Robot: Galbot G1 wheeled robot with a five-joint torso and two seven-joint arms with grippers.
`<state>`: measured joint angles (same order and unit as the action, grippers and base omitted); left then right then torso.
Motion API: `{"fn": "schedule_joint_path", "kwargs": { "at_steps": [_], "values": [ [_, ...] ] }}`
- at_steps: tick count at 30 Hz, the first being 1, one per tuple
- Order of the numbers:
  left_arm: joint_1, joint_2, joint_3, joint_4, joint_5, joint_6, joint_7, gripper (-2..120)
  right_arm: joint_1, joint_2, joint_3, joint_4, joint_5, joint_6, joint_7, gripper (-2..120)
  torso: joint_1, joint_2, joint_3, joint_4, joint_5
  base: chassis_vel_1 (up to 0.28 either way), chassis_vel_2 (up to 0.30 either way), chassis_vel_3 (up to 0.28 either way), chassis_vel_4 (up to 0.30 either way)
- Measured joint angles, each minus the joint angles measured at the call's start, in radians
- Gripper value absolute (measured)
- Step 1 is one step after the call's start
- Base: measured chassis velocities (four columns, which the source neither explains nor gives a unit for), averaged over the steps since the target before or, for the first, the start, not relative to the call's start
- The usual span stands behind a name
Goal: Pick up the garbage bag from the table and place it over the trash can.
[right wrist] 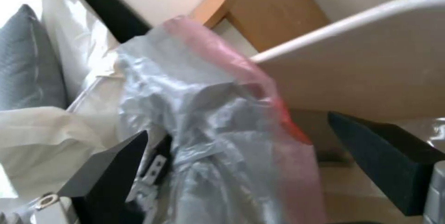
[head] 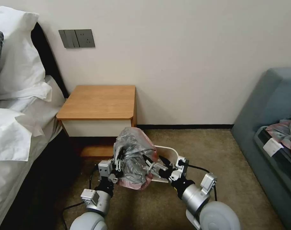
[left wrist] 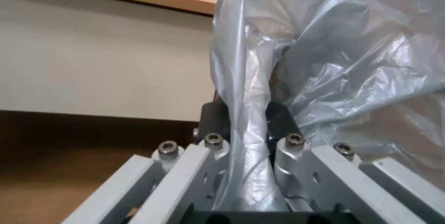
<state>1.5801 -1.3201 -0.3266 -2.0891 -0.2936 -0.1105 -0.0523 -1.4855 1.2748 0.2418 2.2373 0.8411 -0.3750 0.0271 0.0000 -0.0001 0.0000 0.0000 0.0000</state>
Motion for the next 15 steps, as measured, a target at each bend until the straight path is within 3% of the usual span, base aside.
{"fn": "schedule_joint_path", "kwargs": {
  "at_steps": [15],
  "values": [
    [-0.009,0.003,0.003,0.006,-0.068,-0.003,0.026,6,0.046,-0.002,-0.009,-0.051,0.023,0.011,-0.016,100,0.0,0.0,0.0,-0.0001,0.0,0.0,0.0,0.0,0.0]
  ]
}}
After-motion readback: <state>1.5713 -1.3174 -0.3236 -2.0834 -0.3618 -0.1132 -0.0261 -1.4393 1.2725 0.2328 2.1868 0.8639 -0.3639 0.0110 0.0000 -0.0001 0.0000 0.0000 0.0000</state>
